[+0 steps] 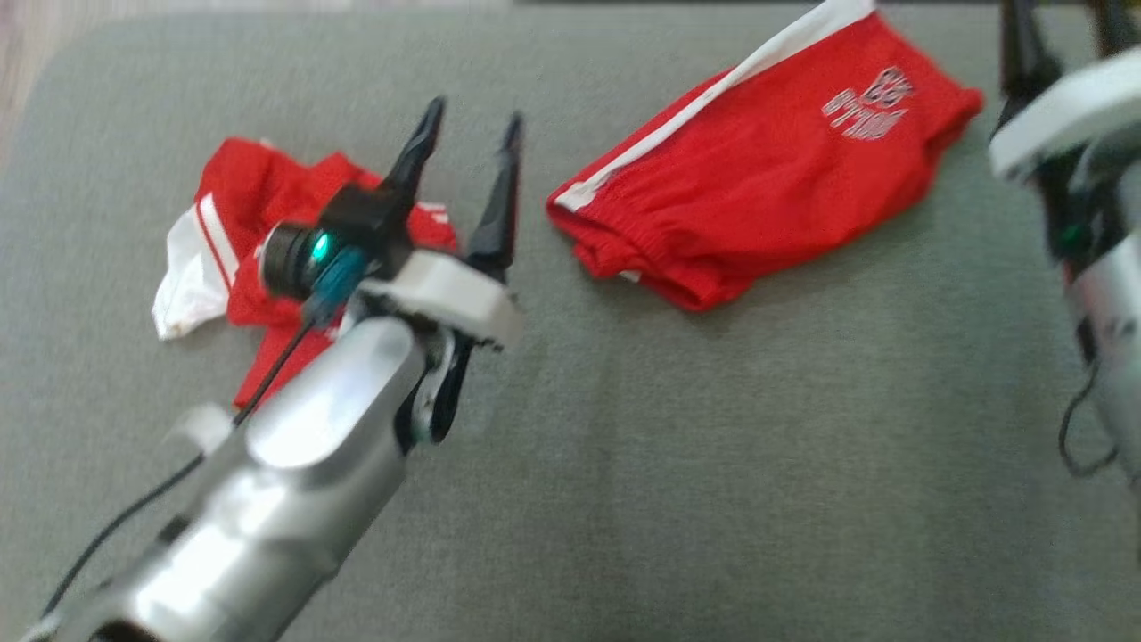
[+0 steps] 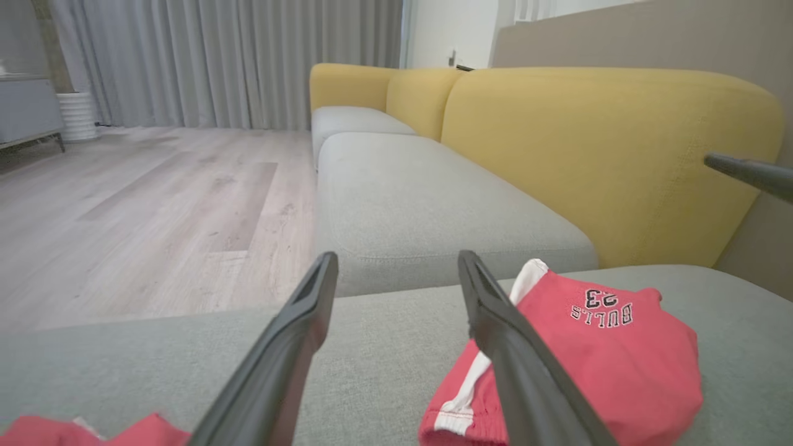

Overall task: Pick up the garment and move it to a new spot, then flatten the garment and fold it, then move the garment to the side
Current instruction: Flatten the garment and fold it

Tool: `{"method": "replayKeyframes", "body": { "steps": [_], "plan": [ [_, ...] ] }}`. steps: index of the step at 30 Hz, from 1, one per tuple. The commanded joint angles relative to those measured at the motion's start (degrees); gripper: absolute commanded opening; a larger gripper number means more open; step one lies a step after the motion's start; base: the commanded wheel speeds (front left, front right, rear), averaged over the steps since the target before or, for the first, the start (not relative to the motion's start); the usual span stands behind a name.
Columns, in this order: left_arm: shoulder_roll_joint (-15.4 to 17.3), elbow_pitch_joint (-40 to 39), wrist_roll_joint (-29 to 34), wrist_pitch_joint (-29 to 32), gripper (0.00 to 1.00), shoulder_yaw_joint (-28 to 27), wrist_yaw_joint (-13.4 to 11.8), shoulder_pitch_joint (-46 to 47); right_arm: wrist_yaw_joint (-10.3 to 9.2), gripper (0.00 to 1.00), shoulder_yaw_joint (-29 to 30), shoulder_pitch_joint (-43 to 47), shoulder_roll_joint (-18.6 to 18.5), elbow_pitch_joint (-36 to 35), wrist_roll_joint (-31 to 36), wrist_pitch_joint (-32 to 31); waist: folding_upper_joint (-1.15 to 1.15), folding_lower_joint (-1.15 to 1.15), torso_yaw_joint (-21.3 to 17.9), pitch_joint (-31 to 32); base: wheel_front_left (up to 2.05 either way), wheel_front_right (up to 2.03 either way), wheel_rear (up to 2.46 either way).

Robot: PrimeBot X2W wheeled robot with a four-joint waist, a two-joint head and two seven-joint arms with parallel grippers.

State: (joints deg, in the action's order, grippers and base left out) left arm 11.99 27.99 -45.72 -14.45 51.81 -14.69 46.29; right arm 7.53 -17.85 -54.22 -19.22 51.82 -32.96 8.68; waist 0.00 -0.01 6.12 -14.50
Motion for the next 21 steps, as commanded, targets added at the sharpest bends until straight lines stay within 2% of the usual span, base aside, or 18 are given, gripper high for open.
{"method": "replayKeyframes", "body": {
  "steps": [1,5,9,14,21],
  "plan": [
    [1.98,-2.42,0.77,-0.5,1.0,-3.43,-0.73,-0.64,-0.04,1.0,-1.15,1.57,-0.62,-3.13,0.19,1.42,0.0,0.01,-2.04,2.81,0.0,0.0,0.0],
    [3.34,-5.92,3.33,-0.52,1.0,-7.92,-1.72,-6.59,-0.04,1.0,-1.91,8.68,-1.22,-8.11,1.89,4.08,0.0,0.01,-3.25,5.29,0.0,0.0,0.0],
    [3.8,-8.29,6.6,-0.53,1.0,-12.18,-2.53,-12.96,-0.04,1.0,-0.3,16.8,-0.22,-12.68,4.29,5.4,0.0,0.01,-4.05,7.3,0.0,0.0,0.0],
    [2.26,-7.98,8.15,-0.54,1.0,-16.0,-1.45,-20.9,-0.04,1.0,4.83,27.04,3.61,-16.75,5.7,5.45,0.0,0.01,-4.8,8.77,0.0,0.0,0.0],
    [-0.91,-8.66,13.01,-0.54,1.0,-21.65,0.52,-28.97,-0.04,1.0,10.47,36.91,9.39,-23.7,10.49,4.55,0.0,0.01,-5.68,9.42,0.0,0.0,0.0]
  ]
}}
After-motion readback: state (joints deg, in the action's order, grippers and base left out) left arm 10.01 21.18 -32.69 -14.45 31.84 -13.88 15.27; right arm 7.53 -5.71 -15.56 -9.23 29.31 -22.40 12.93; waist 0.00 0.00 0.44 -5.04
